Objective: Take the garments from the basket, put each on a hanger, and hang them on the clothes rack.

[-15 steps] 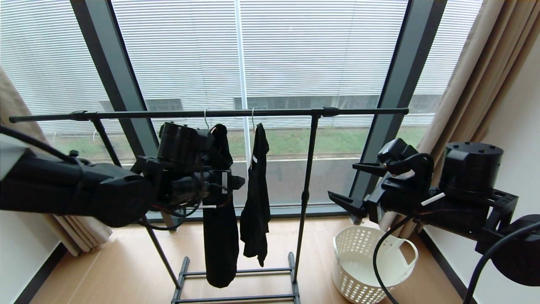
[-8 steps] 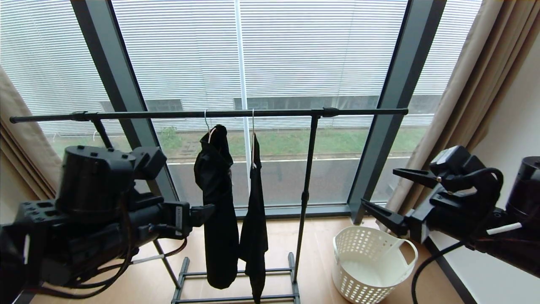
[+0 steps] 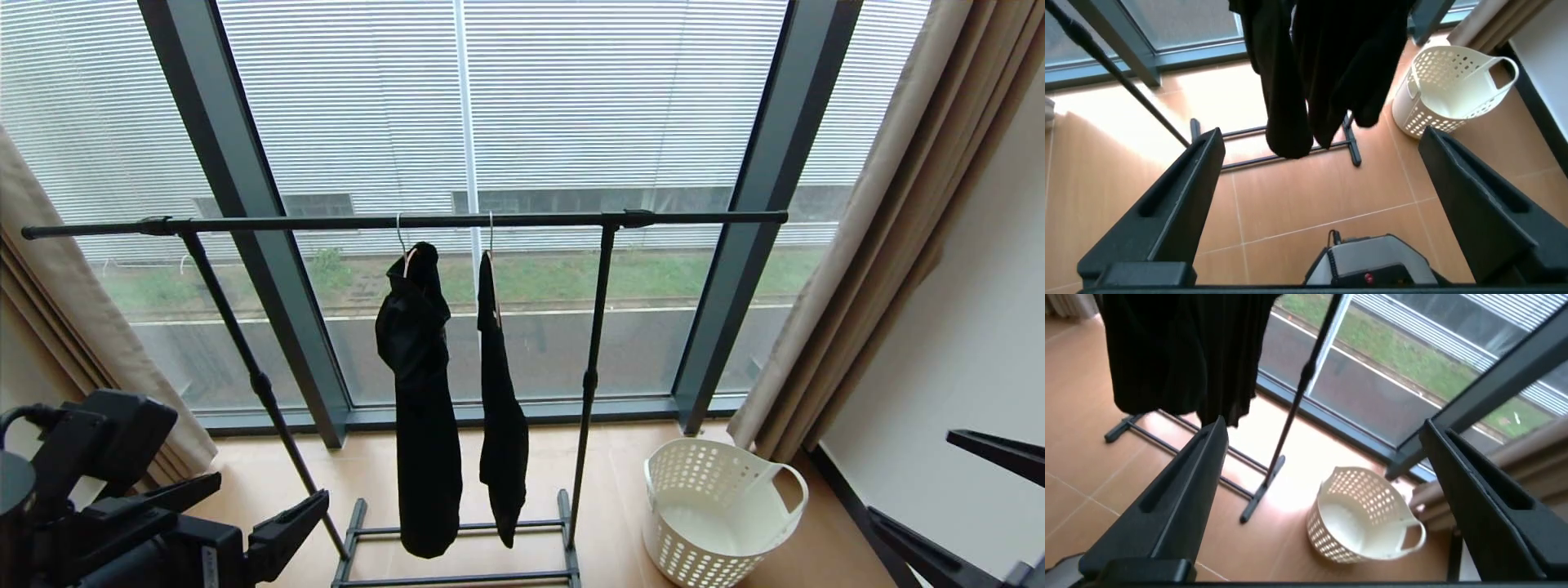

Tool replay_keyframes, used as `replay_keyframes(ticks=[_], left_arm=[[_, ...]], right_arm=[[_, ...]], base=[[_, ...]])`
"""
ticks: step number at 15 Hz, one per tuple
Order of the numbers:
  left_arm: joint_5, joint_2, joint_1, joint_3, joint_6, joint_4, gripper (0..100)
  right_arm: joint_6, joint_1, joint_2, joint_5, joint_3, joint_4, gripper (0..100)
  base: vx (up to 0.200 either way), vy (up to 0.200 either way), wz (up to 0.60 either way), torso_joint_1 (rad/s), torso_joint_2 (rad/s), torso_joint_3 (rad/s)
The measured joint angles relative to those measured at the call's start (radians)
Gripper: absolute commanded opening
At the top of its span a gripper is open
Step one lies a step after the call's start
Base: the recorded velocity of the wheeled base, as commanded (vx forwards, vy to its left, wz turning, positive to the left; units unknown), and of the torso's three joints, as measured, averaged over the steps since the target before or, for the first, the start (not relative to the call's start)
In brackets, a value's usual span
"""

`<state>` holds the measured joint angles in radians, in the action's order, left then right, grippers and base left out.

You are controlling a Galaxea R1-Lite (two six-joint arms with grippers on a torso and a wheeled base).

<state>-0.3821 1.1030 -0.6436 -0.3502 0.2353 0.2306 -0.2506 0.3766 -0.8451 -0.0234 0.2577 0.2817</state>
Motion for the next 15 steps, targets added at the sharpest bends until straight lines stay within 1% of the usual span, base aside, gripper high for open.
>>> replay_keyframes(ticks=[1,3,5,6,7,9,11,13,15], left_arm=[[-0.012,-0.031,0.000,0.021,0.000,-0.015,100],[-0.067,-0.093,-0.001,0.045,-0.003,-0.069,100],[-0.084,-0.171,0.003,0.055,-0.010,-0.113,100],[-0.087,-0.217,0.019,0.056,-0.022,-0.143,100],[-0.090,-0.266,0.053,0.056,-0.048,-0.172,100],[-0.091,-0.361,0.160,0.054,-0.121,-0.198,100],[-0.091,-0.461,0.280,0.074,-0.198,-0.206,100],[-0.087,-0.576,0.397,0.112,-0.289,-0.207,100],[-0.083,-0.699,0.485,0.156,-0.385,-0.208,100]], right_arm=[[0.001,-0.003,0.083,-0.009,-0.002,-0.089,100],[0.001,-0.030,0.244,-0.018,-0.006,-0.244,100],[0.002,-0.094,0.392,-0.022,-0.016,-0.339,100],[0.001,-0.134,0.460,-0.023,-0.027,-0.369,100],[0.002,-0.176,0.524,-0.022,-0.040,-0.395,100],[0.003,-0.247,0.630,-0.020,-0.074,-0.430,100],[0.004,-0.280,0.698,-0.019,-0.118,-0.431,100],[0.005,-0.310,0.737,-0.001,-0.149,-0.427,100],[0.004,-0.324,0.761,0.017,-0.164,-0.430,100]], base=[[0.000,0.000,0.00,0.000,0.00,0.000],[0.000,0.000,0.00,0.000,0.00,0.000],[0.000,0.000,0.00,0.000,0.00,0.000],[0.000,0.000,0.00,0.000,0.00,0.000],[0.000,0.000,0.00,0.000,0.00,0.000],[0.000,0.000,0.00,0.000,0.00,0.000],[0.000,0.000,0.00,0.000,0.00,0.000],[0.000,0.000,0.00,0.000,0.00,0.000],[0.000,0.000,0.00,0.000,0.00,0.000]])
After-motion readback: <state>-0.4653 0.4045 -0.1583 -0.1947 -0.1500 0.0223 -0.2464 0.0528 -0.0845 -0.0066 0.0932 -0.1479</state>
